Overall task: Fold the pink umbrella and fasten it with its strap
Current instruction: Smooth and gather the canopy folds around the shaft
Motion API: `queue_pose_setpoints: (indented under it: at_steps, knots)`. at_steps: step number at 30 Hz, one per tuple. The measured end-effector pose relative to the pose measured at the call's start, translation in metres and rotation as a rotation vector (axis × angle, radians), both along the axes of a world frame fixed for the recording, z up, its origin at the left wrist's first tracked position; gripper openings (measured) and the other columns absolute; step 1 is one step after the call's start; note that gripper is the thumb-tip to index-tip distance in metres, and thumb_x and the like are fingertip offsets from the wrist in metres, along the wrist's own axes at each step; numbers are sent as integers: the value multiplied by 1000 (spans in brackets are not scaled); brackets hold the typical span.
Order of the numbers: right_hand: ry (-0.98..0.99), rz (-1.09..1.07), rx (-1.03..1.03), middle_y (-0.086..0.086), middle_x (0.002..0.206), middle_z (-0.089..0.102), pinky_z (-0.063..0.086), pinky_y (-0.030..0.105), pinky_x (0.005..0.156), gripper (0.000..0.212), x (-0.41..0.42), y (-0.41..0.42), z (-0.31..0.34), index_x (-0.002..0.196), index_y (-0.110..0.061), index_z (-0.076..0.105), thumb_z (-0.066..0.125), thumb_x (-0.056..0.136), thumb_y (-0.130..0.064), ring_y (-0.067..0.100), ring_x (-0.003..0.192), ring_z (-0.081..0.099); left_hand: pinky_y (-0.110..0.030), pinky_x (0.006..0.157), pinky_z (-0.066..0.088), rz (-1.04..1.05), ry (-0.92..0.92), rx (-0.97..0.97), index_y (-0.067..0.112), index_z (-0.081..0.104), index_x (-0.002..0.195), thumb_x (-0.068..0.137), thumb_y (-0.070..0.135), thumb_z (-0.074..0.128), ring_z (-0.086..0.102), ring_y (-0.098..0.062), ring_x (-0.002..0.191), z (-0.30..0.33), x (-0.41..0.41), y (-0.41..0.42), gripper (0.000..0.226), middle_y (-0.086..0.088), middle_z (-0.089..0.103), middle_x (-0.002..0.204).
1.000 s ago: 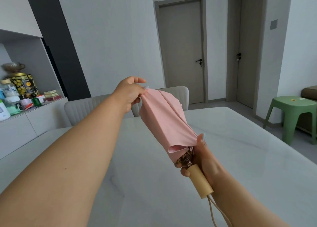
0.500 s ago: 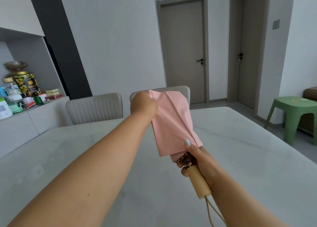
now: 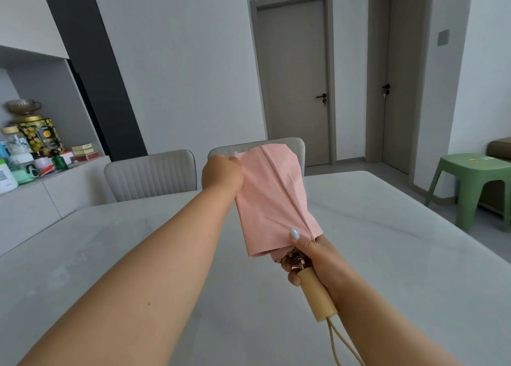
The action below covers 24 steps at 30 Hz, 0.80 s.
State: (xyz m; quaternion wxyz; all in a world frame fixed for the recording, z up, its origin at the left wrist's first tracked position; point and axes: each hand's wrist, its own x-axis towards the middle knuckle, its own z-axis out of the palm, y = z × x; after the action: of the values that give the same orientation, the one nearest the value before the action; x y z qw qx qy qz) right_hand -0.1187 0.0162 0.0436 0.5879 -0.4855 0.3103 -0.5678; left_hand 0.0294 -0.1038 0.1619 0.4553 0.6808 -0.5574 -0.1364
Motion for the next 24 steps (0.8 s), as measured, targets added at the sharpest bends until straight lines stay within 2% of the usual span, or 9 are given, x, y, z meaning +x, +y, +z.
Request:
queue_pose_setpoints:
  at_steps: [3, 6, 10, 12, 14, 17, 20, 22, 24]
  knots:
    - [-16, 23, -23, 22, 78, 63, 43, 26, 41, 91, 1, 1, 1, 113, -2, 52, 86, 49, -57, 23, 56, 53, -33, 72, 36, 34, -66, -72, -2, 54, 113, 103, 36, 36, 59, -37, 105, -7, -2, 8, 43, -20, 63, 114]
    - [-13, 10, -16, 20, 75, 64, 43, 26, 41, 73, 1, 2, 2, 107, -2, 54, 82, 59, -49, 23, 56, 53, -40, 81, 43, 34, 3, -23, 0, 42, 124, 101, 31, 38, 56, -40, 113, -20, -12, 16, 39, -20, 57, 126]
    - [26, -53, 0, 18, 74, 64, 44, 27, 42, 56, -1, 1, 2, 109, -1, 55, 74, 72, -38, 22, 55, 55, -46, 98, 39, 22, 29, -10, 5, 28, 143, 96, 44, 46, 41, -40, 127, -27, -34, 38, 64, -19, 36, 142]
    - [50, -78, -4, 19, 74, 65, 44, 28, 43, 57, 0, 1, 1, 111, 0, 54, 75, 71, -36, 23, 56, 55, -46, 100, 39, -53, 16, 35, 8, 18, 149, 94, 49, 46, 39, -39, 129, -33, -48, 50, 74, -18, 31, 146]
    - [67, -89, -18, 22, 77, 65, 44, 28, 43, 64, 3, 1, 0, 112, 0, 55, 78, 68, -38, 24, 56, 55, -45, 99, 41, -111, 77, 89, 12, 10, 152, 94, 52, 44, 43, -38, 127, -41, -56, 55, 78, -17, 32, 147]
    - [47, -77, -6, 22, 76, 63, 44, 27, 42, 58, 5, 3, 2, 109, 3, 56, 78, 69, -34, 23, 54, 52, -44, 98, 45, -147, 404, 198, 14, 21, 145, 90, 56, 49, 52, -36, 118, -50, -51, 48, 75, -15, 45, 138]
    - [33, -65, 14, 21, 75, 61, 43, 27, 42, 49, 3, 3, 5, 106, 1, 57, 74, 72, -30, 22, 53, 52, -48, 90, 54, -286, 792, 348, 15, 46, 130, 63, 71, 63, 66, -32, 99, -54, -42, 43, 89, -10, 64, 117]
    - [57, -51, 14, 21, 75, 62, 44, 28, 42, 49, 2, 4, 8, 109, -1, 55, 74, 72, -29, 23, 54, 54, -51, 86, 56, -360, 879, 376, 17, 61, 121, 49, 70, 69, 71, -34, 93, -65, -39, 33, 90, -10, 73, 107]
    - [87, -54, 14, 20, 77, 66, 46, 29, 43, 50, 2, 4, 9, 112, -10, 53, 75, 70, -26, 25, 56, 59, -54, 87, 55, -381, 904, 359, 16, 68, 112, 50, 64, 71, 72, -35, 91, -70, -38, 30, 79, -12, 75, 102]
